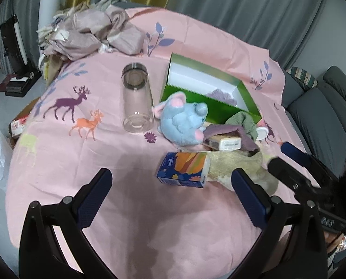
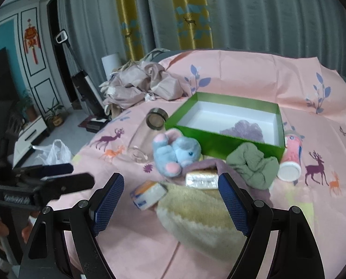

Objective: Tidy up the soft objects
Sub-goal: 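Move the right gripper to the blue tissue pack and grasp it, then lift the tissue pack and carry it over the green box, then release the tissue pack into the box and withdraw the right gripper, then grasp the yellow-and-white knit towel edge with the right gripper, then lift the knit towel and carry it over the green box, then lower the knit towel into the box and open the right gripper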

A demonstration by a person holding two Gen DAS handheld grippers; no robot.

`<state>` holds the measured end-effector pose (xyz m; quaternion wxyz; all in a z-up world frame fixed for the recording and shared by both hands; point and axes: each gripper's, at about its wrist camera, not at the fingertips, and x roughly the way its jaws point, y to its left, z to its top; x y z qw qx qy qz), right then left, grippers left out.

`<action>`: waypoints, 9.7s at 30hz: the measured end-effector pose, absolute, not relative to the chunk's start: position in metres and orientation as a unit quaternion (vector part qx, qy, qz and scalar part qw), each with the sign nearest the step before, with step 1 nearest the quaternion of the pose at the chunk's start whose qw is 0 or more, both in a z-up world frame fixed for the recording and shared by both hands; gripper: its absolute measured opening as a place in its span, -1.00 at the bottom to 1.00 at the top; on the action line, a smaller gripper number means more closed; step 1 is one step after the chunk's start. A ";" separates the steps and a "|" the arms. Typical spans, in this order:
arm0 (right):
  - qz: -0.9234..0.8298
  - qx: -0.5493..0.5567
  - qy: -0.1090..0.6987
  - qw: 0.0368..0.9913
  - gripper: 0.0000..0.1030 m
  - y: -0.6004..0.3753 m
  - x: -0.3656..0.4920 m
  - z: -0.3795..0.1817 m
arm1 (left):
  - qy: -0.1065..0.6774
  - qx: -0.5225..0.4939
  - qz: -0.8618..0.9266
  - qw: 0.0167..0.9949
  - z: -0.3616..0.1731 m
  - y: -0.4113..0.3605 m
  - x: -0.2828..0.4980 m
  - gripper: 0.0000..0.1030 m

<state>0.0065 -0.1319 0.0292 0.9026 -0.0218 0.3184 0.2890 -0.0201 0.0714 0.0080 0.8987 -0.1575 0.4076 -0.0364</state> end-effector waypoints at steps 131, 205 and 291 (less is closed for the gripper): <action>0.231 -0.006 0.283 0.931 0.33 -0.186 0.017 0.036 | 0.327 -0.043 -0.054 0.943 0.063 -0.002 0.044 0.98; 0.361 -0.009 0.245 0.900 -0.70 -0.149 -0.022 0.050 | 0.313 -0.186 -0.210 0.907 0.061 0.009 -0.013 -0.68; 0.306 0.016 0.225 0.925 -0.70 -0.151 0.205 0.046 | 0.321 -0.051 -0.148 0.934 0.064 -0.024 0.224 -0.68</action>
